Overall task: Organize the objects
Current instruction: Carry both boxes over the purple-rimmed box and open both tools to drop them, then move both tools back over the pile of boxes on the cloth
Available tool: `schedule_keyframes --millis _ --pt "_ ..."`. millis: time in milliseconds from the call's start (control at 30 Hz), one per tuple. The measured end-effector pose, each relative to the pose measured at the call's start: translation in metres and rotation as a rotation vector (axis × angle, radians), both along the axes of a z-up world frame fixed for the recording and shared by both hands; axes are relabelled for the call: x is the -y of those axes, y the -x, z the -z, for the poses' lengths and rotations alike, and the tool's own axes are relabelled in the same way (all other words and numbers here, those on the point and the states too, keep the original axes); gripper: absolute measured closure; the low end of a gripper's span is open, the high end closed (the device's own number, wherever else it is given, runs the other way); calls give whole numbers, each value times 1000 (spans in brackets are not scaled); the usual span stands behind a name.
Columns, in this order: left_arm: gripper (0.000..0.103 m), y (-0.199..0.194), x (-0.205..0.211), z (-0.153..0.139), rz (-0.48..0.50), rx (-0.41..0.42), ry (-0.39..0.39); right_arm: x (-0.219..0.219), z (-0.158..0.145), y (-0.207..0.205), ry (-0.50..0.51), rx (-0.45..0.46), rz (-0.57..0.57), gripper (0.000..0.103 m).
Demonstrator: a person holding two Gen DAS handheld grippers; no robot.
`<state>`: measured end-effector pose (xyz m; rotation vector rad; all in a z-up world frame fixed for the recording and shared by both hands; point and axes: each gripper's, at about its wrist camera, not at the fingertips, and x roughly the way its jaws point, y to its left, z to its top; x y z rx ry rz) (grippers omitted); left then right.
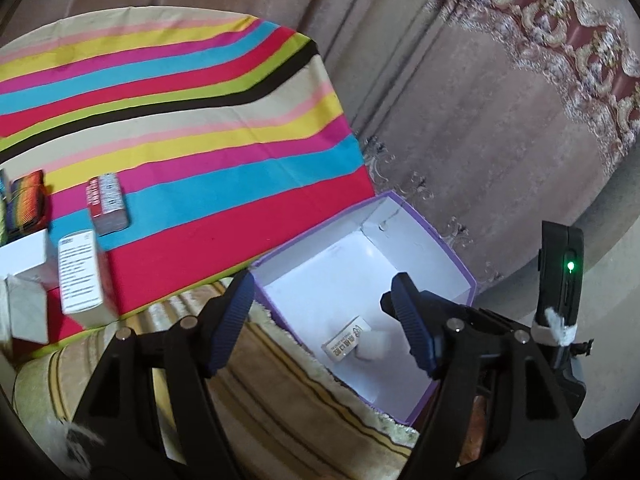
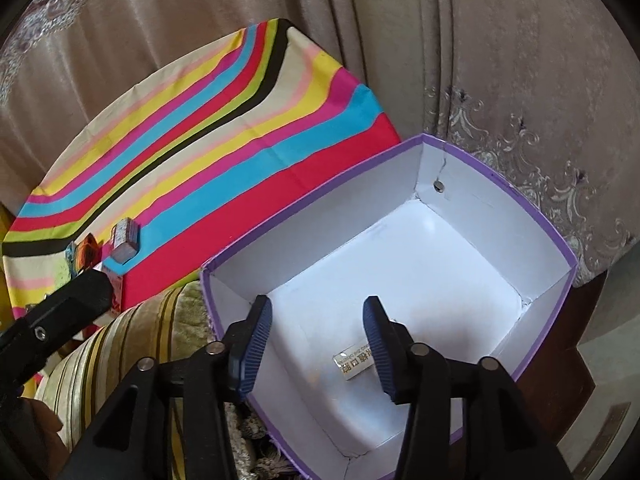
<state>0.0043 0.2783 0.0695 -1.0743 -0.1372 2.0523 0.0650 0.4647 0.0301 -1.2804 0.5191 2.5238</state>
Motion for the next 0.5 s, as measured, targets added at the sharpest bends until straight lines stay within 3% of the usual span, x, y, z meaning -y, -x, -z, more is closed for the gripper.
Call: schedule_keyframes --millis 233,500 --pt "29 0 40 -2 -121 -13 41 23 -11 4 -66 -23 -69 39" --pt "29 -4 122 -6 -311 -12 15 57 -22 11 -182 -29 -143 31"
